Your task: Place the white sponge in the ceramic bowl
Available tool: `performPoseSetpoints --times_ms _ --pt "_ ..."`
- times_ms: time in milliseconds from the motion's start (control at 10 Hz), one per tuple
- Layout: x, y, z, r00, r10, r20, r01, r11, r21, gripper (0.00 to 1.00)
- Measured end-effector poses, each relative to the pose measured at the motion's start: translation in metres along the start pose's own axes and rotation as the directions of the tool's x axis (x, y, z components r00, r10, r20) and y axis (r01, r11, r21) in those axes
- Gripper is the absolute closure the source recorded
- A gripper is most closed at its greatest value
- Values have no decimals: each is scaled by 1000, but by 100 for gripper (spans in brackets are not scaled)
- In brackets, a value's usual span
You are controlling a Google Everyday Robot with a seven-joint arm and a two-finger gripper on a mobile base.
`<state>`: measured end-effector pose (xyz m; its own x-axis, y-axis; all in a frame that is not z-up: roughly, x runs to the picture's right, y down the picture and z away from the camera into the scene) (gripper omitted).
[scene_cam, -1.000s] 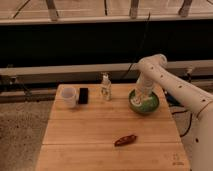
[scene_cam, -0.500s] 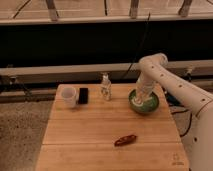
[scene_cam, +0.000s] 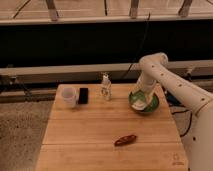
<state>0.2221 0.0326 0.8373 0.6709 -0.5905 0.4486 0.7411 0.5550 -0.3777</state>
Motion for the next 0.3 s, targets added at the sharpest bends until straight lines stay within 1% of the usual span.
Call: performPoseSetpoints --times_ms 100,300 --pt "0 -1 0 1000 -1 1 1 1000 -1 22" --pt "2 -1 0 1000 0 1 0 1000 -2 20"
